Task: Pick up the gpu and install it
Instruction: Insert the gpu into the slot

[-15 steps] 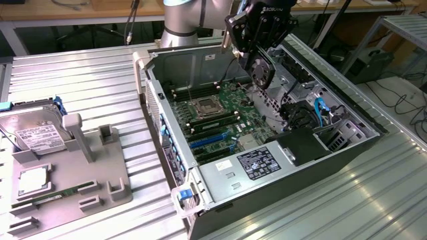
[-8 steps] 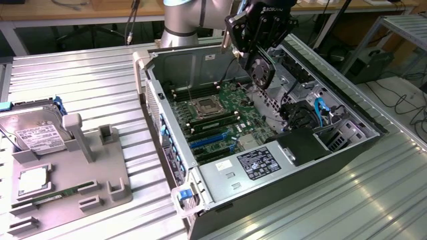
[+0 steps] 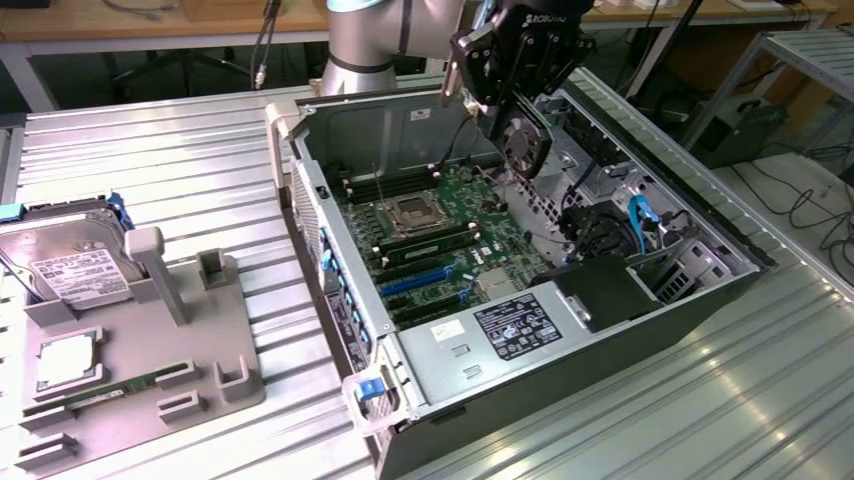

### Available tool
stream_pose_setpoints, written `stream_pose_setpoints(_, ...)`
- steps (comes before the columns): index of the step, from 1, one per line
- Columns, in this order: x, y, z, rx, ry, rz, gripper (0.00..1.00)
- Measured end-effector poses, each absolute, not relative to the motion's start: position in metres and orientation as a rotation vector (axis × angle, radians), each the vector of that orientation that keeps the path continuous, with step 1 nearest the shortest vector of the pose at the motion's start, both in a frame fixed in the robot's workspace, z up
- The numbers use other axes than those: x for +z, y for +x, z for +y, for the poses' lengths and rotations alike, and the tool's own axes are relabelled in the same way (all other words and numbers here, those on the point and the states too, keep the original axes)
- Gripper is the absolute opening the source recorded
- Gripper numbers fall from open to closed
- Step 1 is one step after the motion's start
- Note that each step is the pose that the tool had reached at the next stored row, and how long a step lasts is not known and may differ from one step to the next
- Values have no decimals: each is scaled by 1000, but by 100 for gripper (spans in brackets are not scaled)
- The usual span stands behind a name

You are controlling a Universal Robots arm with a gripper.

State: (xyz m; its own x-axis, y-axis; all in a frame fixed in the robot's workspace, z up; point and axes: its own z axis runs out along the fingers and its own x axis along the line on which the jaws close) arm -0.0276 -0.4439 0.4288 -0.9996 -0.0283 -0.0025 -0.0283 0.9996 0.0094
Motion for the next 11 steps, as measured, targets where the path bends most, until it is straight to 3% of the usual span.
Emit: stream_pose_setpoints(11, 429, -28, -444, 18, -228, 3131, 28)
